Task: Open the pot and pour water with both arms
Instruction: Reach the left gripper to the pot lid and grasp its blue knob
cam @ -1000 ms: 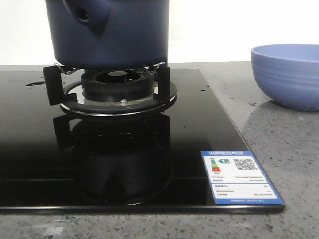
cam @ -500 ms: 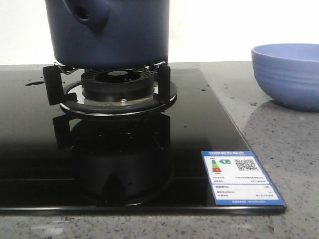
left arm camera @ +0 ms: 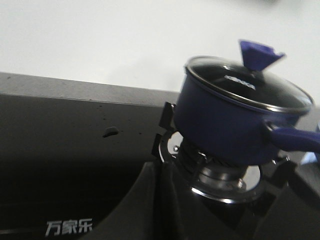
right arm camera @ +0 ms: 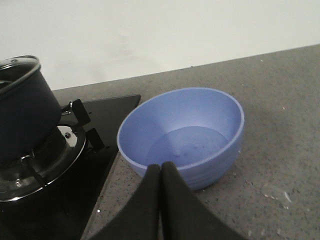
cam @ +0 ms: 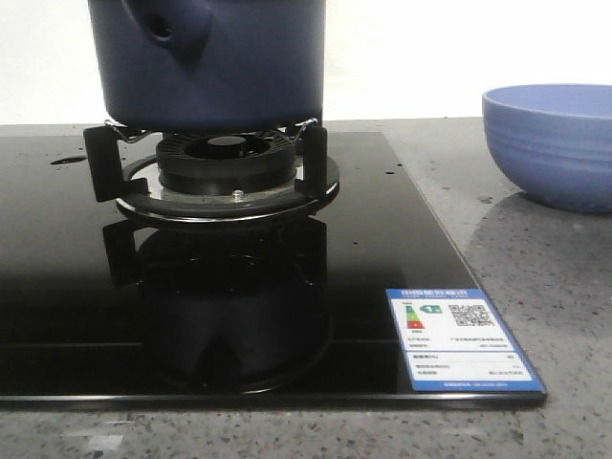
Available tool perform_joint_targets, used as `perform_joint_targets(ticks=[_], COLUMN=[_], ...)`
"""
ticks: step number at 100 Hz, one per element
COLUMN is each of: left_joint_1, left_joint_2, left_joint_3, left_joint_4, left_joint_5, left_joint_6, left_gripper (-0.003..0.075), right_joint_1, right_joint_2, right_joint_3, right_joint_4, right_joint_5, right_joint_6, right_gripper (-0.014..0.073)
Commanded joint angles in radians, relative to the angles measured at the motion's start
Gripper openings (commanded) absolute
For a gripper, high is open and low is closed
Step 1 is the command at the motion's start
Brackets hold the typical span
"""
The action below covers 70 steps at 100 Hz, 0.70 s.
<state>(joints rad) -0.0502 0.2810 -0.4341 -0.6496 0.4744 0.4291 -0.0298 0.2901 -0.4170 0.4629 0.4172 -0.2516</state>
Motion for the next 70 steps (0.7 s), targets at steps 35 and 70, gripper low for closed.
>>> perform_joint_targets(ticks=[35, 70], left_joint_1=[-0.292, -0.385], left_joint_2=[0.268, 0.449], left_joint_3=[-0.254, -0.309], left_joint_4=[-0.062, -0.086], left_joint_5=[-0.072, -0.259], left_joint_6=[0.173, 0.175], left_gripper=[0.0156, 0.0473], right_joint_1=[0.159, 0.163], right_joint_2=[0.207, 0.240], right_joint_3=[-0.199, -0.223], right_joint_4=[-0.035, -0.033], right_joint_5=[0.027, 0.030], right_joint_6=[-0.131, -0.131], right_gripper=[0.0213, 0.0451])
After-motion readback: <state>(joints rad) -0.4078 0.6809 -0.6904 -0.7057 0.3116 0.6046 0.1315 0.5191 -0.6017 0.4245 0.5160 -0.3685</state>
